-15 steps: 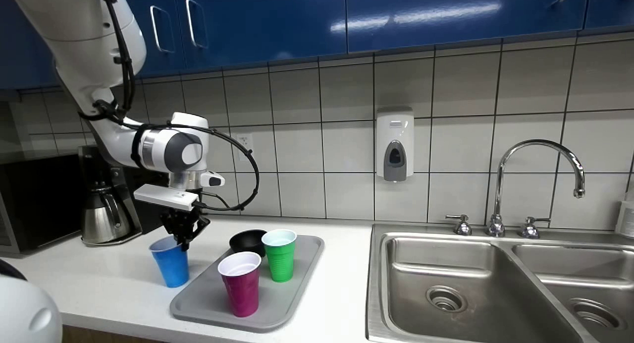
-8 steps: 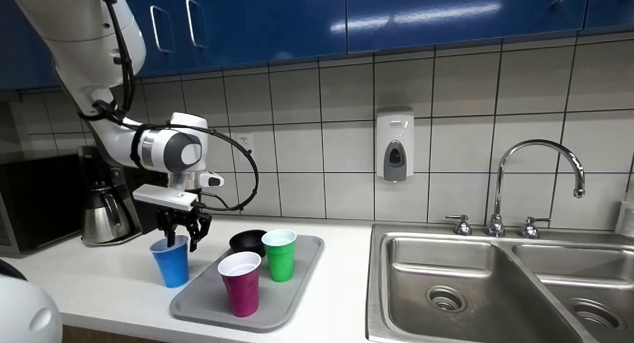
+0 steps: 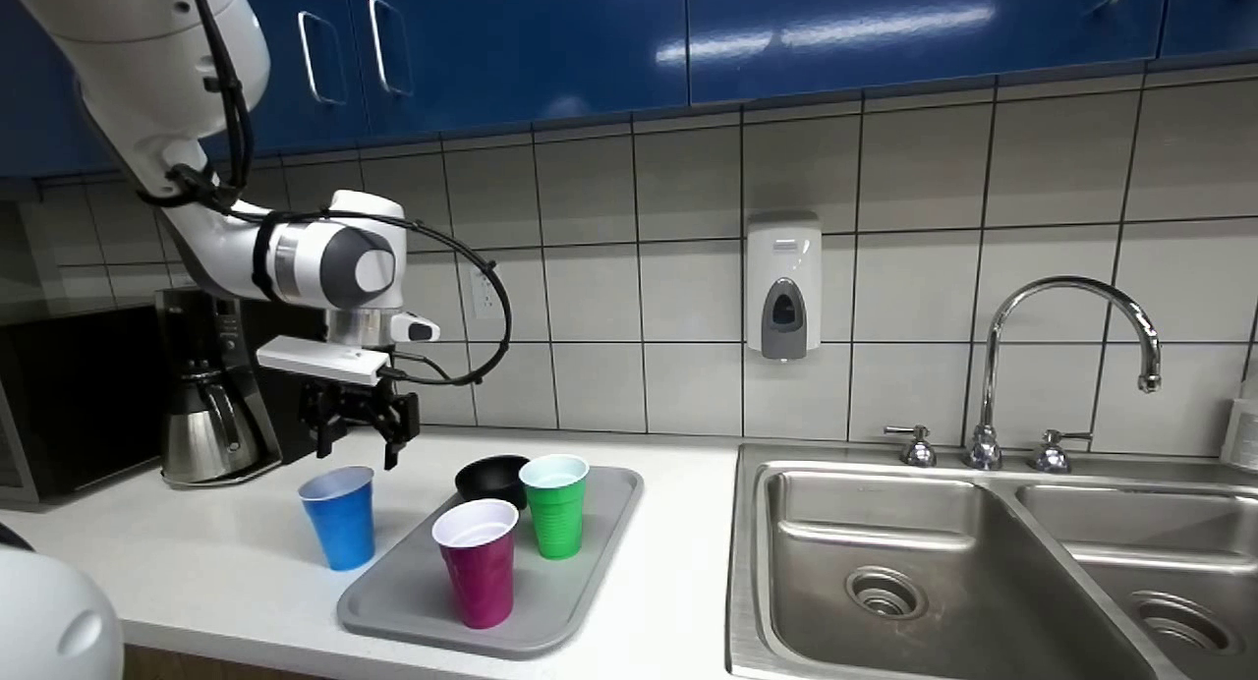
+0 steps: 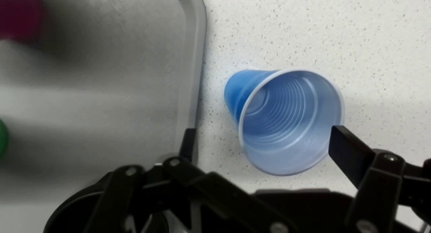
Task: Take the cups off of the tray
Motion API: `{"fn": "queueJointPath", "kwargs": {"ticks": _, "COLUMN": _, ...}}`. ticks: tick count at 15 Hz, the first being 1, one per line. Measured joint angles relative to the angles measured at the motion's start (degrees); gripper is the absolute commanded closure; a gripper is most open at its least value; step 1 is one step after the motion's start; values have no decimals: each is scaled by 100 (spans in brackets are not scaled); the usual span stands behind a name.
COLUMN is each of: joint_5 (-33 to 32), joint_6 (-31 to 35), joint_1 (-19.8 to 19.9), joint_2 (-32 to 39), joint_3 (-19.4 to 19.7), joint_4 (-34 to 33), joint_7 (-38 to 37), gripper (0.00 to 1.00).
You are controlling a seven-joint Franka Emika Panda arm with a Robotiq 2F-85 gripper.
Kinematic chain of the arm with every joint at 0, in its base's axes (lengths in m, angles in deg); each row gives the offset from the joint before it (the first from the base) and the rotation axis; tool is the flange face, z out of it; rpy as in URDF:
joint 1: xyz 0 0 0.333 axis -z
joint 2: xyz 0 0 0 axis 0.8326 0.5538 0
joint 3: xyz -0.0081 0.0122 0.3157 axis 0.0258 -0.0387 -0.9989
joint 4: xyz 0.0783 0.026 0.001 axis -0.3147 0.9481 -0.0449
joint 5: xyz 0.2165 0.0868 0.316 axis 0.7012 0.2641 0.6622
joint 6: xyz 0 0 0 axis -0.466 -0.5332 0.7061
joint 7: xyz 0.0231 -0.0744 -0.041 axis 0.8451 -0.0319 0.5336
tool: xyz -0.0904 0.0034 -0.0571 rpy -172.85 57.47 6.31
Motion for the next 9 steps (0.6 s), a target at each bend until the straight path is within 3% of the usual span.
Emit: {"fn": "queueJointPath", "kwargs": {"ticks": 9, "joint_5": -674, "joint_6": -893, "joint_1": 148, "joint_2": -646, "joint_3": 297, "joint_4": -3, "joint_7": -5, "gripper": 0}}
